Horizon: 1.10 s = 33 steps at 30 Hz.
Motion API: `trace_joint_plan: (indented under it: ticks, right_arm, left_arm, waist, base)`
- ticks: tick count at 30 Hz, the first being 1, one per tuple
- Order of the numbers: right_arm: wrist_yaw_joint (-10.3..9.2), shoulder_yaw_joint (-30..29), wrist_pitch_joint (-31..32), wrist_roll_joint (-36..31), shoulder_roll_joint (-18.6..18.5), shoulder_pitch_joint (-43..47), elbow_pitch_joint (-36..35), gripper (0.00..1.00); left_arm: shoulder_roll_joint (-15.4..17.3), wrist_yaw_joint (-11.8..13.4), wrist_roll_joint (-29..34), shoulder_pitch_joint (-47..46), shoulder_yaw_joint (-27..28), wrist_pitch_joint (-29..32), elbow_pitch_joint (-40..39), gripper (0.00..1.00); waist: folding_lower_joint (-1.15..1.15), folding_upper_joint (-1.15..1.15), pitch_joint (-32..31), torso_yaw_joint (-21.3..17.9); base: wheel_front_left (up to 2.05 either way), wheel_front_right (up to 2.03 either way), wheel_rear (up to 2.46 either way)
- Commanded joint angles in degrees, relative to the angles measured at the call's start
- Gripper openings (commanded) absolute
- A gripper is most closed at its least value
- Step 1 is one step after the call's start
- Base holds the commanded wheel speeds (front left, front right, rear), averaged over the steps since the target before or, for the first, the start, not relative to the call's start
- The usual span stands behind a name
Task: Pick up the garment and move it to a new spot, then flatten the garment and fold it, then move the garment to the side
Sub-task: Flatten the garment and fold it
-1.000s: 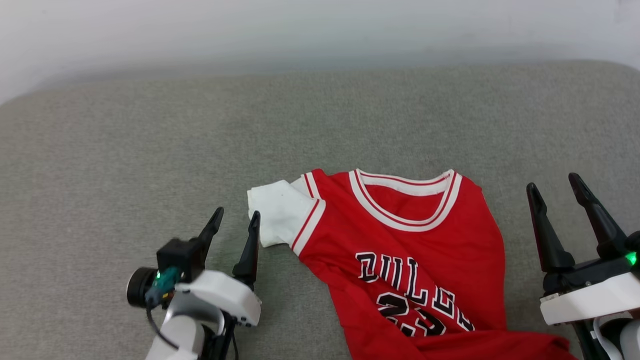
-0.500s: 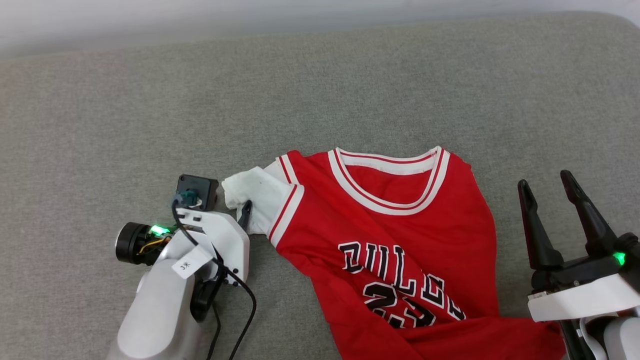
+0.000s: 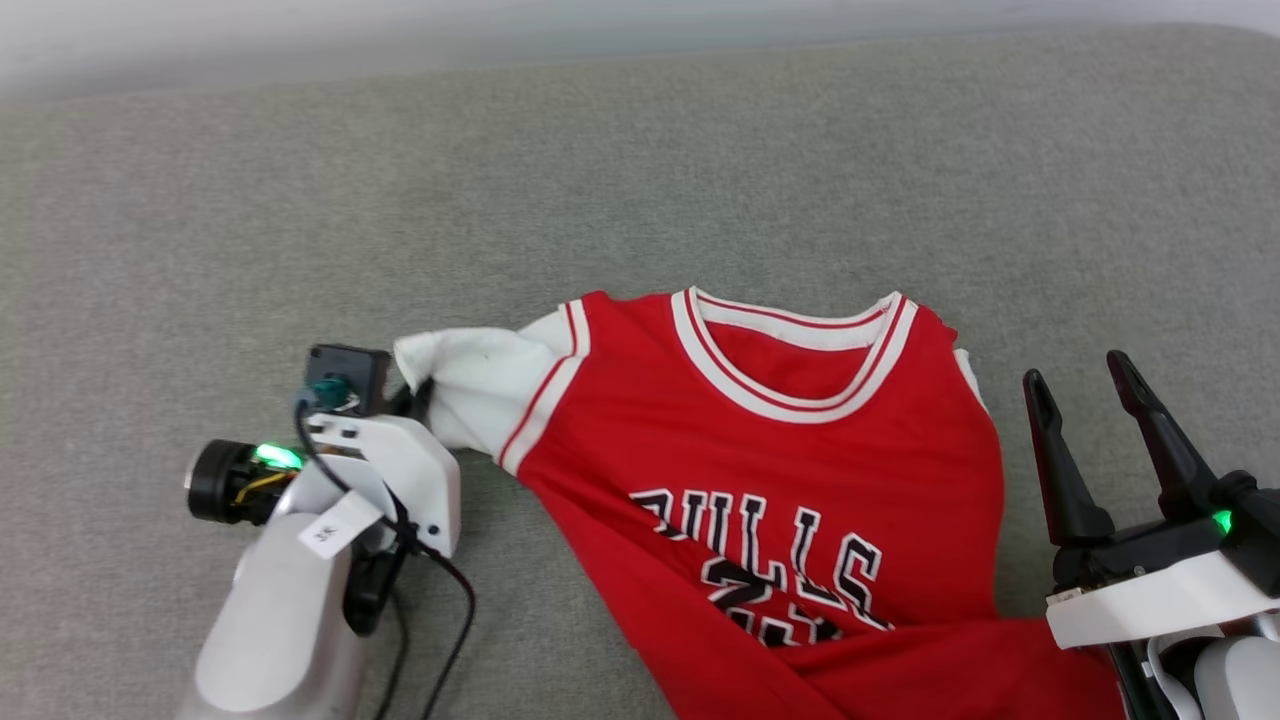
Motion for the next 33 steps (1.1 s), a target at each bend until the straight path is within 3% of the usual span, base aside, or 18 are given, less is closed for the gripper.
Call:
trace_joint_plan:
  ticks: [1, 8, 12, 18, 19, 20, 25, 30, 33]
  right_arm:
    - [-0.04, -0.17, -0.14, -0.01, -0.3, -0.25, 0.17, 1.0]
    - [-0.04, -0.33, 1.11, 0.03, -0.57, 0.86, 1.32, 1.0]
    - [-0.04, -1.01, 2.09, -0.08, -0.32, 1.22, 1.92, 1.0]
    - [-0.04, -2.4, 3.34, -0.89, 0.68, 1.57, 3.35, 1.0]
    - [-0.04, -2.52, 3.51, -1.03, 0.87, 1.58, 3.54, 1.0]
    - [-0.04, -2.59, 3.65, -1.08, 1.03, 1.62, 3.76, 1.0]
    - [-0.04, -2.98, 4.1, -1.49, 1.51, 2.02, 4.72, 1.0]
    - [-0.04, -3.79, 4.99, -1.57, 0.96, 2.3, 4.8, 1.0]
    - [-0.04, -4.43, 6.11, -1.49, 0.3, 2.15, 4.21, 1.0]
  left_arm:
    - [0.41, 0.62, -0.27, -0.24, 0.66, -1.14, -0.46, 0.0]
    - [2.52, 2.56, -2.08, 1.6, 4.83, -8.08, -2.77, 0.0]
    - [3.54, 2.18, -3.29, 4.06, 5.83, -7.92, -2.69, 0.0]
    - [2.47, 1.37, -5.34, 8.77, 5.47, -6.42, -2.1, 0.0]
    - [2.36, 1.42, -5.3, 9.54, 5.21, -6.07, -1.76, 0.45]
    - [2.15, 1.5, -5.42, 10.3, 4.94, -5.46, -1.07, 1.0]
    - [2.48, 2.61, -4.39, 11.78, 4.13, -5.55, 0.21, 1.0]
    - [2.23, 3.77, -4.16, 11.21, 5.1, -12.42, -1.91, 1.0]
    - [1.87, 2.54, -4.14, 10.95, 4.53, -18.08, -4.56, 1.0]
  waist:
    - [-0.01, 0.0, -0.76, 0.74]
    - [-0.01, 0.0, -3.32, 3.71]
    - [-0.01, 0.0, -4.09, 5.29]
    - [-0.01, 0.0, -4.82, 7.11]
    - [-0.01, 0.0, -4.96, 7.33]
    - [-0.01, 0.0, -5.13, 7.54]
    - [-0.01, 0.0, -6.51, 8.46]
    - [-0.01, 0.0, -8.11, 9.65]
    - [-0.01, 0.0, -8.83, 10.5]
  base:
    - [0.0, 0.0, 0.0]
    - [0.0, 0.0, 0.0]
    - [0.0, 0.0, 0.0]
    - [0.0, 0.0, 0.0]
    - [0.0, 0.0, 0.0]
    - [0.0, 0.0, 0.0]
    - [0.0, 0.0, 0.0]
    - [0.0, 0.0, 0.0]
    - [0.0, 0.0, 0.0]
